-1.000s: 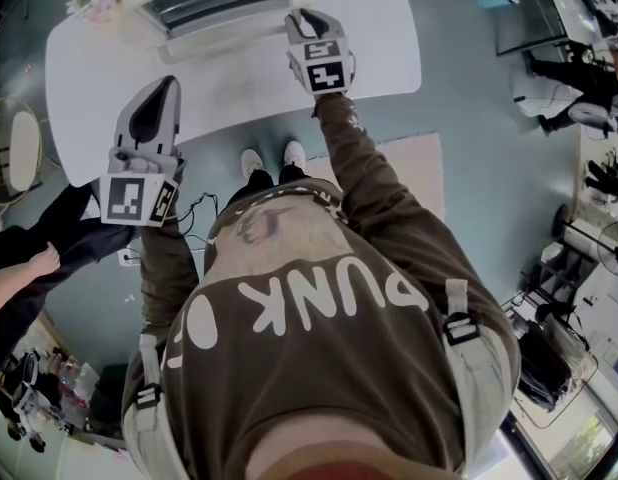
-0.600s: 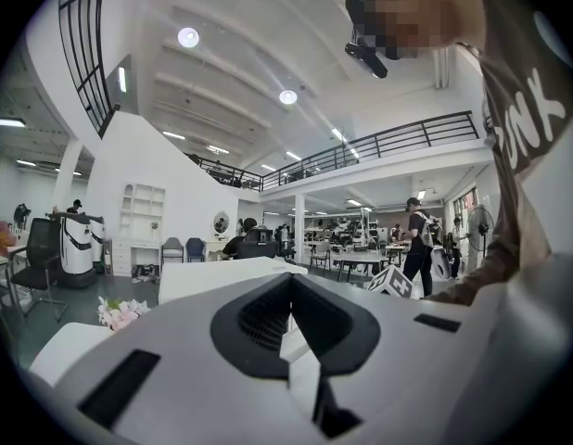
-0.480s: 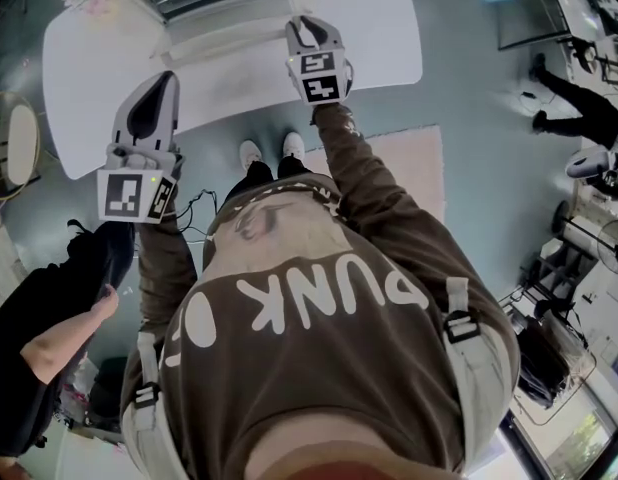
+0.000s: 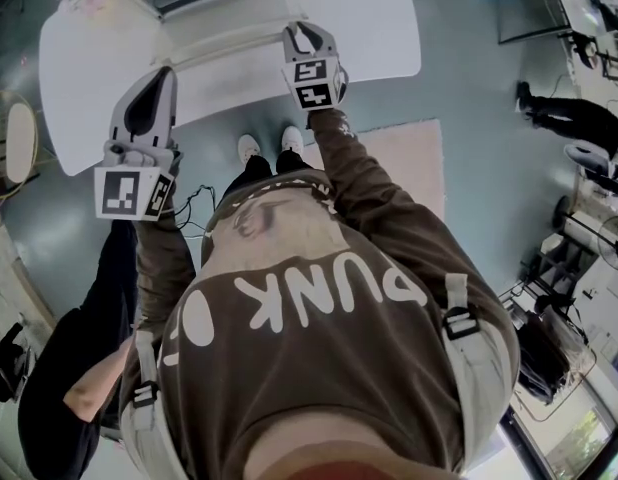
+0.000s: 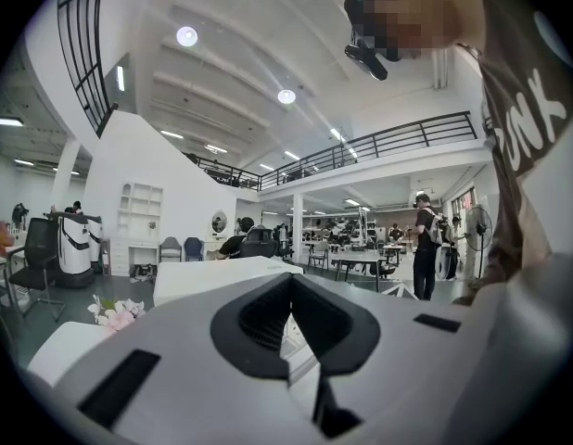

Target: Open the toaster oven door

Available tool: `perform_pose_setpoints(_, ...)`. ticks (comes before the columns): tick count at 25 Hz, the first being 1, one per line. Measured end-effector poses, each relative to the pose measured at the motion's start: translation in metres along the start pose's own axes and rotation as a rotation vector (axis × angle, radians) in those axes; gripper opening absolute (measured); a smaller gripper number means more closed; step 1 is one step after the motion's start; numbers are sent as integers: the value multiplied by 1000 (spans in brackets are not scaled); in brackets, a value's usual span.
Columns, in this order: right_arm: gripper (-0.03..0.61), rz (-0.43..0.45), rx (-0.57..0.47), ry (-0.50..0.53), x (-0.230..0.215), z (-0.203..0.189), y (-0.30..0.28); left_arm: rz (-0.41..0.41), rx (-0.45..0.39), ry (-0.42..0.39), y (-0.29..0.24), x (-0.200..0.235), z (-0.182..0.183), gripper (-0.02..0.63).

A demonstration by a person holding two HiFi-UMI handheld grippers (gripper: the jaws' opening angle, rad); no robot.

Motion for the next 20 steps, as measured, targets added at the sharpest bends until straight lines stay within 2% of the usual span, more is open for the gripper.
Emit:
perform_pose_setpoints(9, 87, -19, 28, -1, 14, -48, -4, 0, 12, -3, 2, 0, -7, 3)
perform_pose_setpoints(20, 74, -45, 52, 47, 28, -98, -12, 13, 36, -5, 11, -2, -15, 3)
Point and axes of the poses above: the fingertips, and each gripper's own axes: y backward along the fingers, x to its left, z out of its top, the point moved 9 cm from there along y, backward along the fingers, and after that the axes turned 5 degrees about -z, right-handed, at the moved point
